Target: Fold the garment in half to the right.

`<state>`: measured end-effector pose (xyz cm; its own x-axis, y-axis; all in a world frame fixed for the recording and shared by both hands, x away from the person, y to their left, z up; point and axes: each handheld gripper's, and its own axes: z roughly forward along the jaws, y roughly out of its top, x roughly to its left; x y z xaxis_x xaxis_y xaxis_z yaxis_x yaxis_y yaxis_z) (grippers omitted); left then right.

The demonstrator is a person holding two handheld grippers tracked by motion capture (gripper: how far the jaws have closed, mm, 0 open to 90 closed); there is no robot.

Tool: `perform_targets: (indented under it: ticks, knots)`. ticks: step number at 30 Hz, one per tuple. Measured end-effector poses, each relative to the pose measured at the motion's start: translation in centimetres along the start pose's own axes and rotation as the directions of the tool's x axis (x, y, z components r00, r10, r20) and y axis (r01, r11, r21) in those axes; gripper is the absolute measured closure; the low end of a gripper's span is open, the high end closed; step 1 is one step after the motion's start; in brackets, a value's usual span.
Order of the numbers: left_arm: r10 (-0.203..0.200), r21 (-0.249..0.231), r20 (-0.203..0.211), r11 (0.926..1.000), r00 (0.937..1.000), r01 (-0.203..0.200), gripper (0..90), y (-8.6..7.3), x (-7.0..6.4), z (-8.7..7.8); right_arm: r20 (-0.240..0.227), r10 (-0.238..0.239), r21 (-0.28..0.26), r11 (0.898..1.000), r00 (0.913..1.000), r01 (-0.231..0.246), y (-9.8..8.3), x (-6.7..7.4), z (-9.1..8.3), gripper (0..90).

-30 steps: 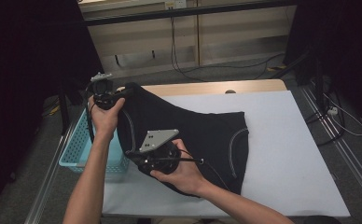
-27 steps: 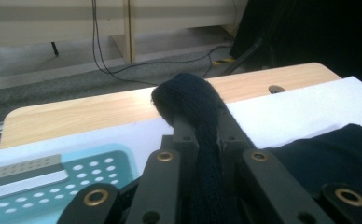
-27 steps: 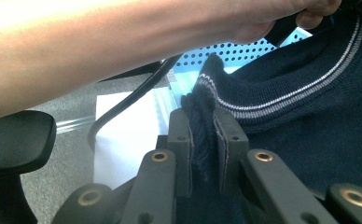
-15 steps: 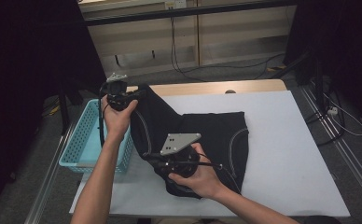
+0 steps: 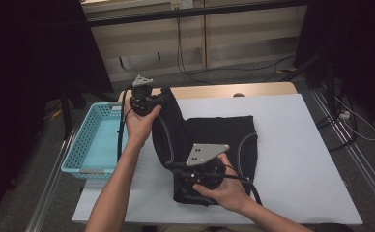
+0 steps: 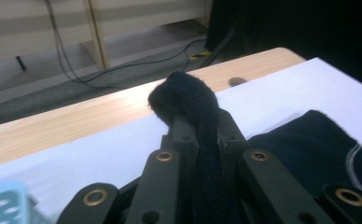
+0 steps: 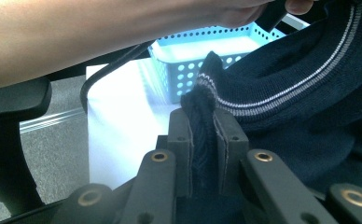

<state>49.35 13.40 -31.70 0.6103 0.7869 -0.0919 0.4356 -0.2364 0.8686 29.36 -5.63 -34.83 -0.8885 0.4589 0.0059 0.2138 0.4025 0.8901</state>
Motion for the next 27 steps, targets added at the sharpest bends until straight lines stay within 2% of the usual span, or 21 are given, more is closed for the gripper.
perform_targets:
  ticks: [4, 5, 11, 21, 27]
  knots:
    - [-0.002, 0.012, 0.01, 0.9999, 0.9999, 0.002, 82.0, -0.1, -0.6, 0.8, 0.012, 0.009, 0.008, 1.0, 0.9999, -0.009, -0.8, -0.3, -0.6, 79.1]
    - [-0.006, 0.017, 0.023, 0.9998, 0.9997, 0.006, 82.0, -0.4, -1.0, 1.4, 0.017, 0.009, 0.014, 1.0, 0.9998, -0.009, -1.2, -0.5, -0.8, 79.1]
    - [-0.027, 0.023, 0.057, 0.9994, 0.998, 0.026, 81.8, -0.8, -2.0, 3.0, 0.045, 0.032, 0.038, 0.999, 0.9985, -0.033, -2.9, -1.1, -1.9, 79.0]
    - [-0.009, 0.053, 0.094, 0.9986, 0.9955, 0.004, 81.6, -1.2, -4.3, 5.5, 0.068, 0.061, 0.069, 0.995, 0.9958, -0.066, -5.4, -1.7, -3.0, 78.9]
    - [-0.001, 0.085, 0.104, 0.9963, 0.9946, -0.008, 81.4, -2.2, -4.7, 6.6, 0.075, 0.072, 0.087, 0.993, 0.9946, -0.078, -7.0, -1.6, -3.3, 78.9]
